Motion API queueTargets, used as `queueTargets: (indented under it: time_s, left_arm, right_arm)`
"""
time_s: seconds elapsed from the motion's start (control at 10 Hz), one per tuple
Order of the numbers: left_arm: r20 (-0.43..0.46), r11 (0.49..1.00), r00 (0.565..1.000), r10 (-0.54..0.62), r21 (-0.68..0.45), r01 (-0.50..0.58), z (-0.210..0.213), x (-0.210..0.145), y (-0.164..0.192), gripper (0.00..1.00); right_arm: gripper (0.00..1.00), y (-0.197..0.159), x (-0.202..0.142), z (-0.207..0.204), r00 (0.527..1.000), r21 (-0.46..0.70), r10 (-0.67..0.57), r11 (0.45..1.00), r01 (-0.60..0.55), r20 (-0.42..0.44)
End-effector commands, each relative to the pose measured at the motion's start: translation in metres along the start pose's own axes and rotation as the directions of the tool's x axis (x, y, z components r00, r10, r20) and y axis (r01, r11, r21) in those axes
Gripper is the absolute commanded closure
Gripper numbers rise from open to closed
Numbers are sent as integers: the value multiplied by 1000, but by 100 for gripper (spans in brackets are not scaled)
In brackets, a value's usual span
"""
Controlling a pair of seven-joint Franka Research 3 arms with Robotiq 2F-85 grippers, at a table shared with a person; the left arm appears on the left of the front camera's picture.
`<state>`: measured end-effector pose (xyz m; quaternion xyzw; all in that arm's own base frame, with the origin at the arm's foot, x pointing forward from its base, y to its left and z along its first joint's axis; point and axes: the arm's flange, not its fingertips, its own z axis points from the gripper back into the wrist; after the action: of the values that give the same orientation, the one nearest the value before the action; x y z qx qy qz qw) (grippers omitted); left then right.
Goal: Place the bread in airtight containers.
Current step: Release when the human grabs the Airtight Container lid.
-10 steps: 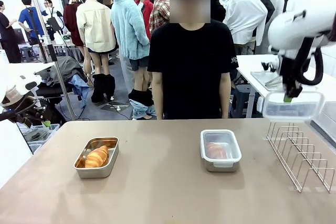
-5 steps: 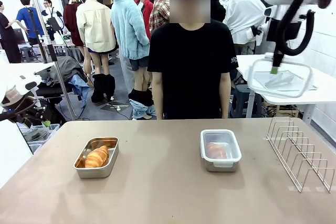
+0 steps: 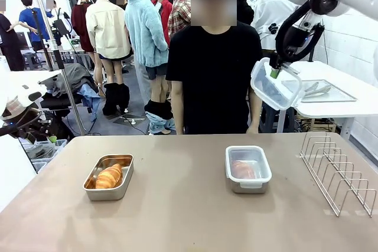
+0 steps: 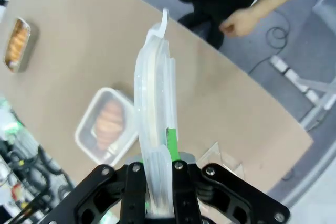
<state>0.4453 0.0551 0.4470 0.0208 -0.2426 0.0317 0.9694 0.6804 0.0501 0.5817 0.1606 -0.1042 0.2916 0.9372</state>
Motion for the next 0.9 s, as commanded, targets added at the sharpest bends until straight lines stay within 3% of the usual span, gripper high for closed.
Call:
queueTargets:
  time_s: [0.0, 0.8]
  left_arm:
    - [2, 1000, 1000, 11, 14, -11, 1, 0, 0, 33]
    - [2, 1000, 1000, 11, 14, -11, 1, 0, 0, 33]
  right_arm:
    - [100, 4, -5, 8, 1000, -4, 30, 1000, -30, 0]
    - [100, 4, -5, 8, 1000, -4, 30, 1000, -30, 0]
